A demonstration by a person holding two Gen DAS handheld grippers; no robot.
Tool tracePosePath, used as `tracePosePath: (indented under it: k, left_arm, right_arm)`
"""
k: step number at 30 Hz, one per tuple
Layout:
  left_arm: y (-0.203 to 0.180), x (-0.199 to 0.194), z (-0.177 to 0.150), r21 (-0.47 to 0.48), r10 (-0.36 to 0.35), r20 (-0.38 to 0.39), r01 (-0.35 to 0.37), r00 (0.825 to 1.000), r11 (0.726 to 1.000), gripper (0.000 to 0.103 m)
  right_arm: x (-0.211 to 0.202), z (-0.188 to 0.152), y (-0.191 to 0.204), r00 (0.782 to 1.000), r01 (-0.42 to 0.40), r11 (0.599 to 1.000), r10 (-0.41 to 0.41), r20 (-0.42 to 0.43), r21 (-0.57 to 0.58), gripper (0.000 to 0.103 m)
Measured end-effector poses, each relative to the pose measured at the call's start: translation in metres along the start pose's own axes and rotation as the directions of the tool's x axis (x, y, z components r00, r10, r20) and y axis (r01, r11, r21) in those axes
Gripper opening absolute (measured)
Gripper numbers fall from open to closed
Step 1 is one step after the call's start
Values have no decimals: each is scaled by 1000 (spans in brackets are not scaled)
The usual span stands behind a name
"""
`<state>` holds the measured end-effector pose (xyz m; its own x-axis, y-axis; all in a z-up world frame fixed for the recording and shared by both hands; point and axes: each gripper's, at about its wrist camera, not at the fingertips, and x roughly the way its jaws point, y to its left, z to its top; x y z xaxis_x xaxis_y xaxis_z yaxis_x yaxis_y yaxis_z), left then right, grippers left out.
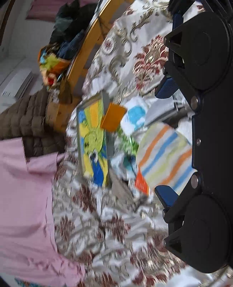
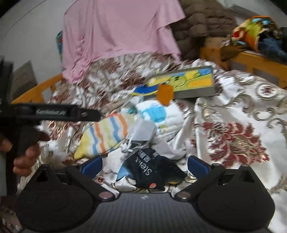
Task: Organize soft objects
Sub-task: 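Grasp the grey face mask with the left tool while the right tool grasps the black pouch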
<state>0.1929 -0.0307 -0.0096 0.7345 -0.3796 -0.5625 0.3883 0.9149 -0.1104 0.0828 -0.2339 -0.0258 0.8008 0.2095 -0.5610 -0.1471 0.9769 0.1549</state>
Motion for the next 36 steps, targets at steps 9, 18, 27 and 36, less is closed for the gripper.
tracePosePath:
  k: [9, 18, 27, 36]
  left_arm:
    - [-9, 59, 0, -67, -181, -166, 172, 969, 983, 102]
    - [-12, 92, -4, -216, -240, -236, 190, 942, 958, 92]
    - [-12, 97, -5, -303, -260, -240, 182, 935, 936, 76]
    - [-7, 102, -12, -398, -272, -260, 153, 927, 904, 51]
  right_arm:
    - [26, -2, -7, 996, 64, 998, -65, -58, -22, 102]
    - [45, -7, -10, 993, 20, 1000, -21, -114, -8, 90]
    - [49, -11, -5, 990, 2, 1000, -4, -143, -16, 73]
    - [51, -11, -6, 989, -10, 1000, 9, -149, -4, 53]
